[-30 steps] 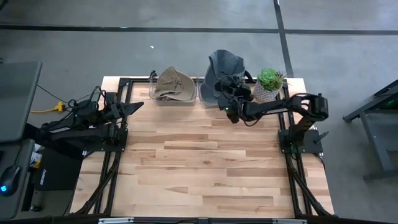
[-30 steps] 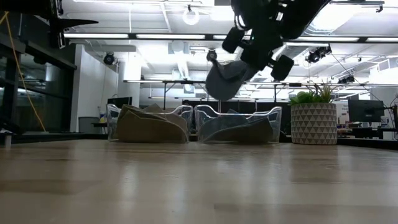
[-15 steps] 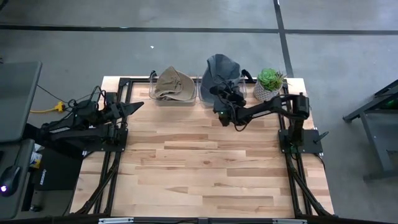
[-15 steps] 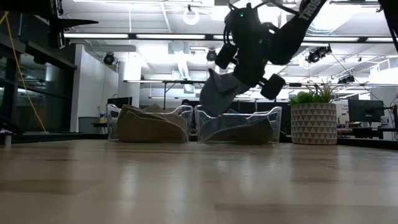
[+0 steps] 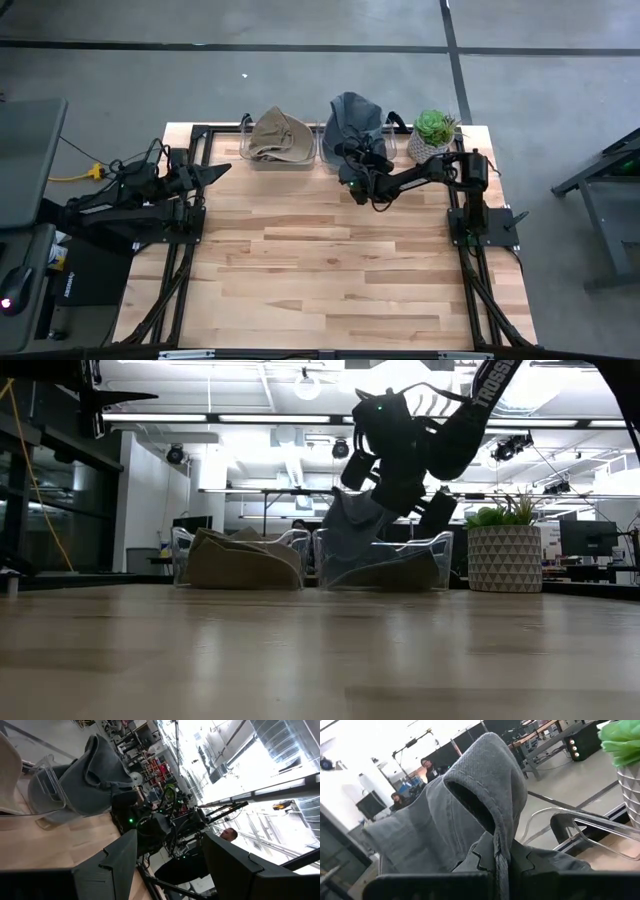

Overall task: Pick & Place hat
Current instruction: Put the blue cap into the right transparent bin

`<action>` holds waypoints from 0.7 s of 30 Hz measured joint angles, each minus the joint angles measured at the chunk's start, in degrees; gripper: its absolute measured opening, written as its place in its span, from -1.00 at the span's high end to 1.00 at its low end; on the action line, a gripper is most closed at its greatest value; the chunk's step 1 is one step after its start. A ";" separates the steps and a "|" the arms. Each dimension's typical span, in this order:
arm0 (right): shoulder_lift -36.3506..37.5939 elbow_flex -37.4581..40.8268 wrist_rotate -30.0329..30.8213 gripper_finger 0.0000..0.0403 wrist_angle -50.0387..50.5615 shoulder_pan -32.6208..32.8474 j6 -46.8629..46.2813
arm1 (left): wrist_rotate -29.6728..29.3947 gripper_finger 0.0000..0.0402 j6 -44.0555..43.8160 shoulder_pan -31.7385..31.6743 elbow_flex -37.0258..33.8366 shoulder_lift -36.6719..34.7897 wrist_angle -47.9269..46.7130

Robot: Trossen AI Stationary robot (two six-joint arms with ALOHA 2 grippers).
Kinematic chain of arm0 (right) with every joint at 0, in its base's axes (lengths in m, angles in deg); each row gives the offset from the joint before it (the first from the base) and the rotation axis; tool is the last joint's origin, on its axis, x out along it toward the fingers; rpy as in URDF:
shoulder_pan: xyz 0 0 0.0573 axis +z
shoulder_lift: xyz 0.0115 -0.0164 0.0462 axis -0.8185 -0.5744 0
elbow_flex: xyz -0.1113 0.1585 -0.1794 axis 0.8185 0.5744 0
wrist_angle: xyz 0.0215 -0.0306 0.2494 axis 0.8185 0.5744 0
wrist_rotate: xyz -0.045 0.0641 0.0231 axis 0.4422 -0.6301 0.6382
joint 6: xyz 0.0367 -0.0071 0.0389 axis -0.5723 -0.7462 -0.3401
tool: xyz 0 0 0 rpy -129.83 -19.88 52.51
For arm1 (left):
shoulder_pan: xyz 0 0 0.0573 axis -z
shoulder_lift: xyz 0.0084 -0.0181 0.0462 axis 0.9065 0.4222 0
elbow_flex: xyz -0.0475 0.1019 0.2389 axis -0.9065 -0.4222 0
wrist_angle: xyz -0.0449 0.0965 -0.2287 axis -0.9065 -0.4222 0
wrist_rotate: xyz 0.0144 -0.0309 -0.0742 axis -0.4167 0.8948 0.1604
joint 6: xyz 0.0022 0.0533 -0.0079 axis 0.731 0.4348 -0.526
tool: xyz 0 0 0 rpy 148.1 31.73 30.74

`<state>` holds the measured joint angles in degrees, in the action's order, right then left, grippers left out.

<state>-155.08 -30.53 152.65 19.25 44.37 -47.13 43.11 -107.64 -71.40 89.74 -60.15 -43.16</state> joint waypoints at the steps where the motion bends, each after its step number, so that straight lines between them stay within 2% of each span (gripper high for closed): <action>1: 0.00 -0.01 -0.45 0.99 0.64 0.00 -0.01 | 0.01 -0.04 0.01 0.00 0.00 0.00 -0.09; 10: 0.00 0.01 -7.75 0.79 8.57 0.00 -4.31 | 0.03 -0.04 -0.01 0.00 0.02 0.00 -0.25; 21: 0.00 0.01 -9.80 0.48 10.81 -0.02 -3.42 | 0.22 -0.04 -0.10 0.01 0.02 0.00 -0.23</action>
<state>-155.08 -30.52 142.85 30.05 44.35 -50.55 43.34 -107.74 -71.39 89.76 -60.15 -43.39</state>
